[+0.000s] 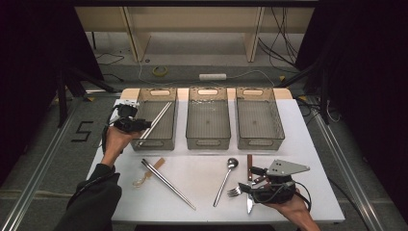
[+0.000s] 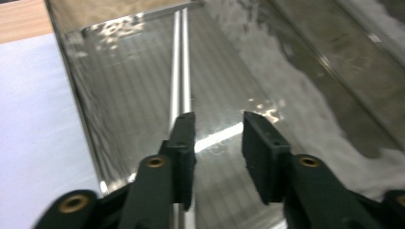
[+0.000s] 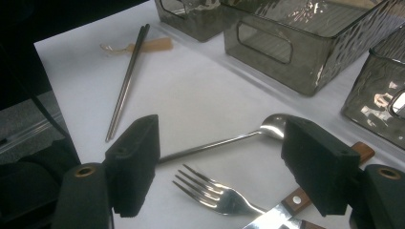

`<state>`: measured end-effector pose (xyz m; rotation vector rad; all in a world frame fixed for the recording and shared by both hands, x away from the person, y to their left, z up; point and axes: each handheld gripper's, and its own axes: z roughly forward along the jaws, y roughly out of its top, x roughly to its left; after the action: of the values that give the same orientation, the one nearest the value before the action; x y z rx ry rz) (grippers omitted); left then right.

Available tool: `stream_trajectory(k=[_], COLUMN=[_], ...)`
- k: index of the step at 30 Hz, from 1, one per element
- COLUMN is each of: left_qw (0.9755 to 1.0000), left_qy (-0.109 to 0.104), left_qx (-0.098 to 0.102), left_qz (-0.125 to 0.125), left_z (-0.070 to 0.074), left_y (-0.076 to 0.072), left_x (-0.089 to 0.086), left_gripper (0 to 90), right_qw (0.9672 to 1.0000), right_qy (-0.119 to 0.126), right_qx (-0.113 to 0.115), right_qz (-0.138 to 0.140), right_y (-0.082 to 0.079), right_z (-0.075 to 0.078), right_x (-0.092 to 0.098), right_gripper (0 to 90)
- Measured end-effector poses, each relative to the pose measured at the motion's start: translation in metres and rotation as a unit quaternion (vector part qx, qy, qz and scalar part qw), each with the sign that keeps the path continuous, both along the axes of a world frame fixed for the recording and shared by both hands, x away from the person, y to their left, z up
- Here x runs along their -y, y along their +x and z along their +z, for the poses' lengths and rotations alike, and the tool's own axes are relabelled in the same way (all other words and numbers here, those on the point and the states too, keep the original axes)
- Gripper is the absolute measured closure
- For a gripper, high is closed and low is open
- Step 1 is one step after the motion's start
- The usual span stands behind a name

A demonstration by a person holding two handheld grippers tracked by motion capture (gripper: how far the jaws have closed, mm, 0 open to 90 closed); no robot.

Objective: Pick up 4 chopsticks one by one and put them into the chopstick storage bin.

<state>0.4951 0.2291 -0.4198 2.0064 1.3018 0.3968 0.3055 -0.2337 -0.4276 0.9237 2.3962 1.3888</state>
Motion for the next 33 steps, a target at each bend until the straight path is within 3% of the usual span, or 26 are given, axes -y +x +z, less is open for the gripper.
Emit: stream_trajectory(k=[6, 10, 13, 15, 22, 25, 33], left_qw=[0.9985, 0.9969, 0.9953, 0.9941, 0.9877, 0.9864, 0.9788], left_qy=[-0.026, -0.012, -0.015, -0.001, 0.022, 0.019, 0.033], left_qx=[0.01, 0.015, 0.022, 0.025, 0.027, 0.022, 0.015], left_qz=[-0.047, -0.077, -0.094, -0.105, -0.152, -0.162, -0.202], left_z=[0.007, 0.014, 0.019, 0.021, 0.022, 0.021, 0.017], left_y=[-0.022, -0.035, -0.044, -0.052, -0.076, -0.084, -0.104], left_x=[0.005, 0.01, 0.013, 0.016, 0.019, 0.019, 0.027], left_gripper=[47.7, 41.3, 38.6, 37.4, 34.3, 32.1, 27.2], right_qw=[1.0, 1.0, 1.0, 1.0, 0.9999, 1.0, 0.9999], right_qy=[0.004, 0.003, 0.004, 0.005, 0.01, 0.008, 0.013], right_qx=[0.0, -0.001, 0.001, 0.003, 0.002, 0.001, 0.002], right_qz=[-0.003, -0.003, -0.002, -0.002, -0.002, -0.002, -0.002], right_y=[0.0, 0.0, -0.001, -0.002, -0.002, -0.002, -0.002], right_z=[0.0, 0.001, 0.002, 0.002, 0.002, 0.002, 0.003], right_x=[0.001, 0.001, 0.0, 0.0, 0.002, 0.001, 0.002], right_gripper=[30.2, 30.2, 30.1, 30.1, 30.2, 30.2, 30.1])
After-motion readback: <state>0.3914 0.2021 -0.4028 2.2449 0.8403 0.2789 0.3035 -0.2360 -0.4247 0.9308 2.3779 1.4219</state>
